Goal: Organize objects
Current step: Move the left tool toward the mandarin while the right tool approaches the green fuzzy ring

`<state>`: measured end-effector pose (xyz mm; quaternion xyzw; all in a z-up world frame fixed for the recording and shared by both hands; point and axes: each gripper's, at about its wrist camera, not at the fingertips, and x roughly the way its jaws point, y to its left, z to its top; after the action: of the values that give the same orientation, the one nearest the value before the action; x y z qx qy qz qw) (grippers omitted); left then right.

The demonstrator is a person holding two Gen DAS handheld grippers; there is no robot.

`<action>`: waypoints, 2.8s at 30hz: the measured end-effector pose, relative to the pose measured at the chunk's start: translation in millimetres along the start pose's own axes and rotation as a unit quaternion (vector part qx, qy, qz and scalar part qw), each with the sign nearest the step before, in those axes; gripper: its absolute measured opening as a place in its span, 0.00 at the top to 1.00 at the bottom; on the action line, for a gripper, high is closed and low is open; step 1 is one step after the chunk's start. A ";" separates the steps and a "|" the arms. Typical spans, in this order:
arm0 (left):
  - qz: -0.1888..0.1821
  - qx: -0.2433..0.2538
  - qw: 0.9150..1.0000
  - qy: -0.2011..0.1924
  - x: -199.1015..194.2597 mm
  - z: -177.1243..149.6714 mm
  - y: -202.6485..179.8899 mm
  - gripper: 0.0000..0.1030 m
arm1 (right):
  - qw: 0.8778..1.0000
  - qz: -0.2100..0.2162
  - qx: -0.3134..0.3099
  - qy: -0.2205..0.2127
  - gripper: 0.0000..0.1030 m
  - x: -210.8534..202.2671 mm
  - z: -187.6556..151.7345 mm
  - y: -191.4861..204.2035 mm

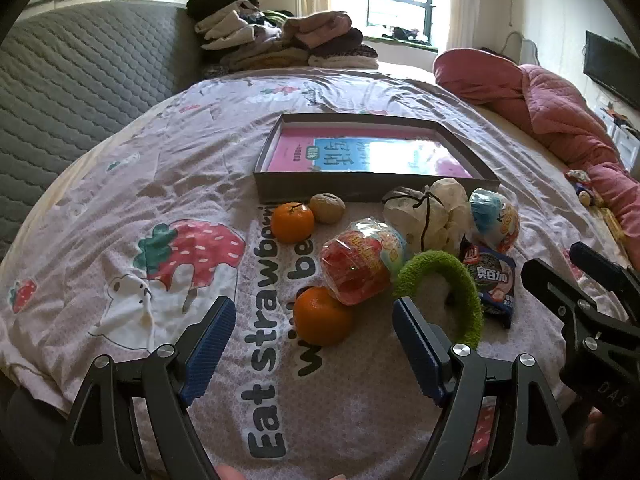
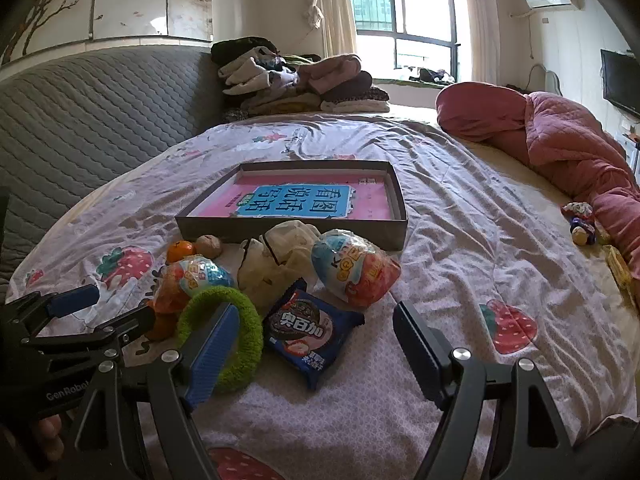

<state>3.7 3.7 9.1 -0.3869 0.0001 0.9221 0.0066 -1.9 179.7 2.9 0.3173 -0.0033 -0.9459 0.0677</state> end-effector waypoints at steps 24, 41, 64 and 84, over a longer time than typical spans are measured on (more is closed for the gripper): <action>0.004 0.003 1.000 -0.008 -5.8 1.7 -4.4 0.21 | 1.000 -0.003 -0.006 -0.016 0.24 -7.5 4.3 0.5; -0.005 0.006 1.000 0.010 -0.2 -3.5 -4.5 0.21 | 1.000 -0.005 -0.010 -0.005 0.24 -5.6 1.1 0.8; -0.005 -0.003 0.999 0.038 3.8 -19.7 13.1 0.21 | 0.999 0.027 -0.019 0.023 0.24 -5.5 -8.0 2.5; -0.023 -0.007 0.999 0.044 25.4 -20.9 20.3 0.21 | 0.996 0.029 -0.066 0.045 0.29 21.2 -13.4 23.0</action>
<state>0.5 -16.4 -23.8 -0.4270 -0.0151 0.9038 0.0249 -7.7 154.6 -19.3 0.3543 0.0527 -0.9264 0.1161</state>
